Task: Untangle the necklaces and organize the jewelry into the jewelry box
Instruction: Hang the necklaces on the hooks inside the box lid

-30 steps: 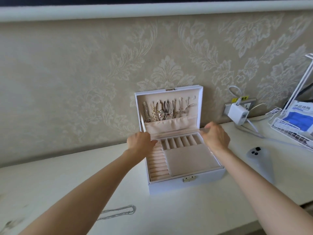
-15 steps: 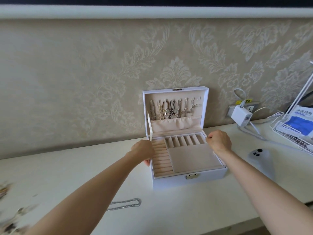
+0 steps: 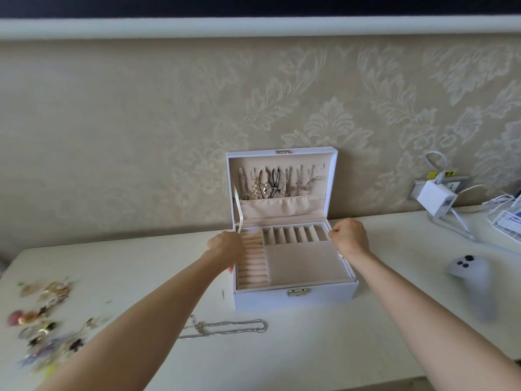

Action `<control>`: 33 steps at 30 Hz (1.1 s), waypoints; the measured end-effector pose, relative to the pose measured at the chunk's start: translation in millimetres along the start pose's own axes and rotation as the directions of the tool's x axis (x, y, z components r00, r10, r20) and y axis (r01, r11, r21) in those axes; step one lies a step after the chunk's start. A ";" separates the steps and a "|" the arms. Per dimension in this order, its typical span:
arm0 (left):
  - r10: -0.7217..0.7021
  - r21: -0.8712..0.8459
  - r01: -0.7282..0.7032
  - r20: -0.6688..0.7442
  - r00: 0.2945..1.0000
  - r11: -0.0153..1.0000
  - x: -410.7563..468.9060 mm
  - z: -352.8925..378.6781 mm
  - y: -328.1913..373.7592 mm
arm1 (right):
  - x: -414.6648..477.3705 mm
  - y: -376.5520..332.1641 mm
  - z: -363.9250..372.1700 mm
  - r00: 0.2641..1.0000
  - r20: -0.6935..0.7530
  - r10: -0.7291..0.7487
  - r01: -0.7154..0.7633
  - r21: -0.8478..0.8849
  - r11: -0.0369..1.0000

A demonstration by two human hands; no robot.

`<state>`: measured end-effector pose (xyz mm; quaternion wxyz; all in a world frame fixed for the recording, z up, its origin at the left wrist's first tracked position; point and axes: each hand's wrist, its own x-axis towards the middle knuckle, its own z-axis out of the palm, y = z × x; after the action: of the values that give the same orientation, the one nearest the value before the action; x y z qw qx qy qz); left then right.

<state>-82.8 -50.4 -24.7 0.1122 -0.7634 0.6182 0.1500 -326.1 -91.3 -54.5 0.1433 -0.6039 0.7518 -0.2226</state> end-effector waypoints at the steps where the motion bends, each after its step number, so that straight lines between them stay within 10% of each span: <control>1: -0.008 0.004 0.008 -0.031 0.999 1.000 2.5 0.5 -7.1 | -1.6 -6.2 3.2 1.000 0.004 -0.009 0.009 0.005 1.000; 33: -0.273 -0.102 0.256 -0.210 0.939 0.961 -14.3 12.0 -168.7 | -50.5 -141.7 83.6 0.979 0.131 -0.157 0.147 0.084 0.986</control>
<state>78.2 2.4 -33.0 0.0335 -0.8551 0.5127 0.0699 -154.5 -80.0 -57.2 0.1994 -0.6678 0.6830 -0.2184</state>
